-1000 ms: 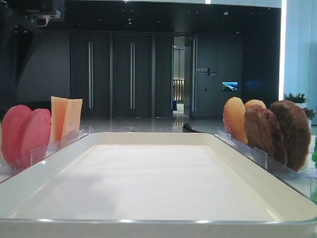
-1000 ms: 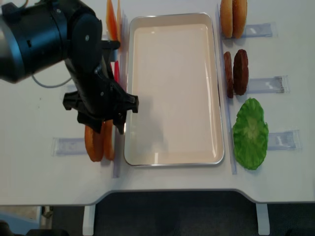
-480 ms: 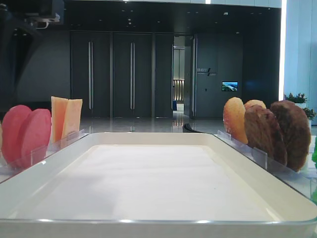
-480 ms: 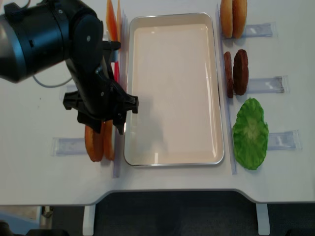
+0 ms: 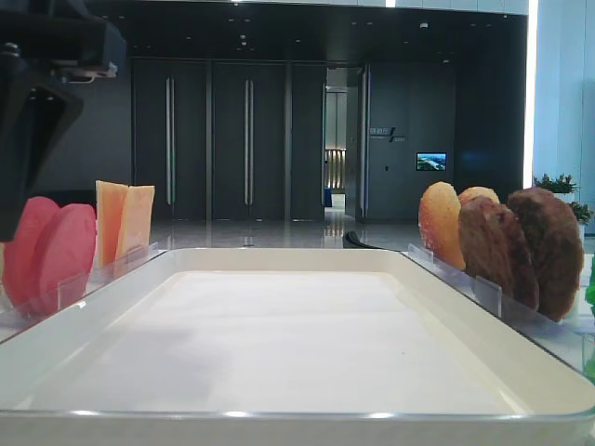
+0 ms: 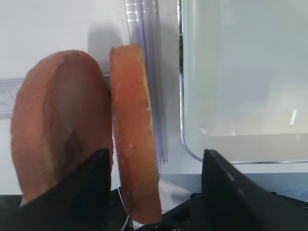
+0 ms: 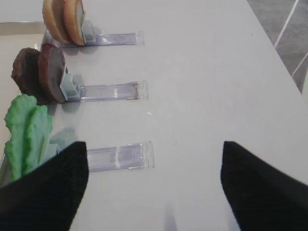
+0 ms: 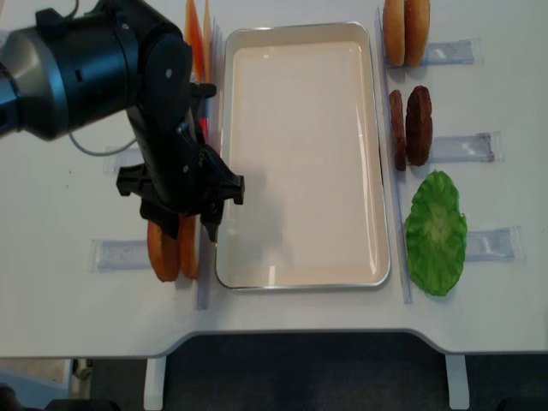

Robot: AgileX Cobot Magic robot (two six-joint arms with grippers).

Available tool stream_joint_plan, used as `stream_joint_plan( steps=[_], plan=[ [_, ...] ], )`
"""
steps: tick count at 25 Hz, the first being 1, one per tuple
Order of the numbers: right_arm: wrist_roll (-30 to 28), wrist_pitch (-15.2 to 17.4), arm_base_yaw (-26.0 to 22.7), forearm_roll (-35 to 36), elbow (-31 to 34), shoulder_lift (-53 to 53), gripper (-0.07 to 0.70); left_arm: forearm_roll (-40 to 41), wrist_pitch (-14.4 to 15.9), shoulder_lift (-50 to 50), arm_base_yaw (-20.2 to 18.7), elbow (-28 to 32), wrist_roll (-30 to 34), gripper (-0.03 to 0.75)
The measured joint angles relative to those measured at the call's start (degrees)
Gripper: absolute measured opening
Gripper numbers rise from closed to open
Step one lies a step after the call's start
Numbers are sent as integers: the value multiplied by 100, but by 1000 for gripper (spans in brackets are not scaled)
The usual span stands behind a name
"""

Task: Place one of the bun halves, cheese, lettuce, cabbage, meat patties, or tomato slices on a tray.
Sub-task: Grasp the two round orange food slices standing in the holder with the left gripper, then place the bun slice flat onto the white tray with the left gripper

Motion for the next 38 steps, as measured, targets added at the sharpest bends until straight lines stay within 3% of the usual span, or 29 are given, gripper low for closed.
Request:
stream_joint_plan(
  steps=[6, 13, 38],
  plan=[
    [0, 0, 0, 0, 0, 0, 547, 6, 160, 0, 0, 0, 18, 329],
    [0, 0, 0, 0, 0, 0, 547, 145, 365, 0, 0, 0, 18, 128],
    [0, 0, 0, 0, 0, 0, 547, -164, 489, -569, 0, -338, -22, 124]
  ],
)
